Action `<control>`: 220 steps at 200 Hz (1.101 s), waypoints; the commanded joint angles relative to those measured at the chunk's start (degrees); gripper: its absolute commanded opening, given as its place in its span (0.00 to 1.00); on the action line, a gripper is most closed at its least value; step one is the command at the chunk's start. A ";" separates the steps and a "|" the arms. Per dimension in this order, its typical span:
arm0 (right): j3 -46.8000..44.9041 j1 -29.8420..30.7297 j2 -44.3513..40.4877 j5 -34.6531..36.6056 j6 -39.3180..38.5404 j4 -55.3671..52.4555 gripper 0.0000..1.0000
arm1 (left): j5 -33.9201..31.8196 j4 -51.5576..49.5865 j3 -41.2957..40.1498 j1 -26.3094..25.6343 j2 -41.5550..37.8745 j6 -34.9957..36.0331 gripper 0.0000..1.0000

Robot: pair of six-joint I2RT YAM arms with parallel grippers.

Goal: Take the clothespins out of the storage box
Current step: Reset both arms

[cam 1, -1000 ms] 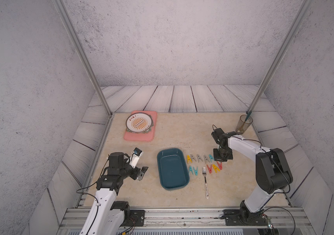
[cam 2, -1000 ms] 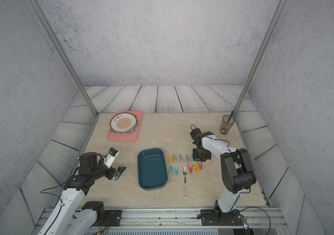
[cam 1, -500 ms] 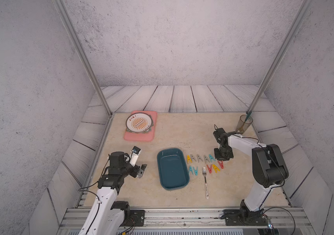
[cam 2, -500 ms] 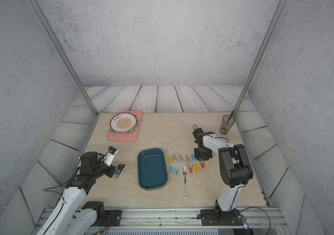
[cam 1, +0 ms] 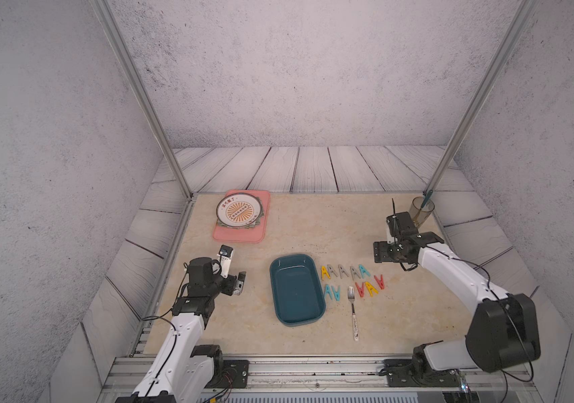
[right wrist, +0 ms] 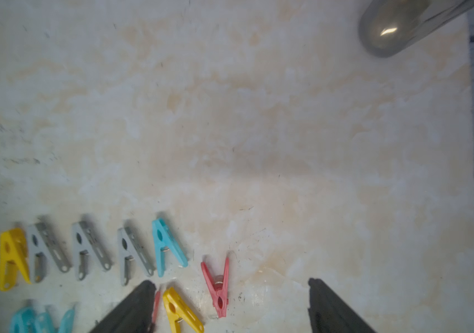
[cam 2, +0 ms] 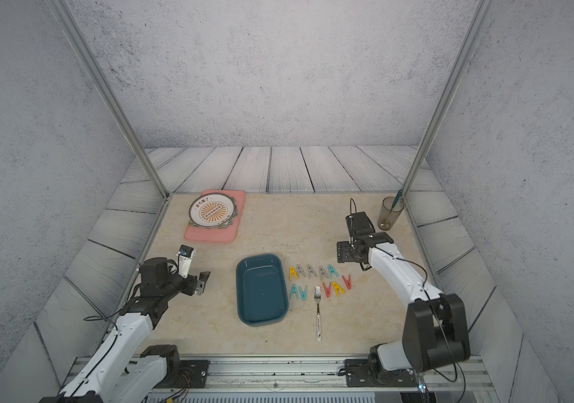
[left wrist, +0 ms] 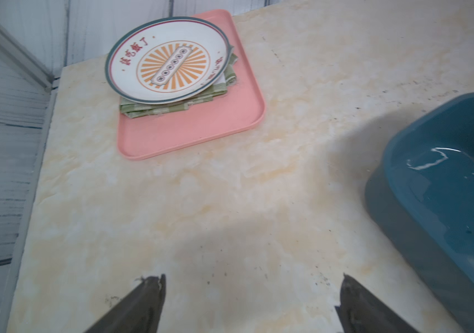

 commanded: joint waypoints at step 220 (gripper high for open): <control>-31.09 -11.62 8.29 -6.07 -11.56 72.95 0.99 | -4.33 55.22 -1.99 0.00 35.55 -9.37 0.98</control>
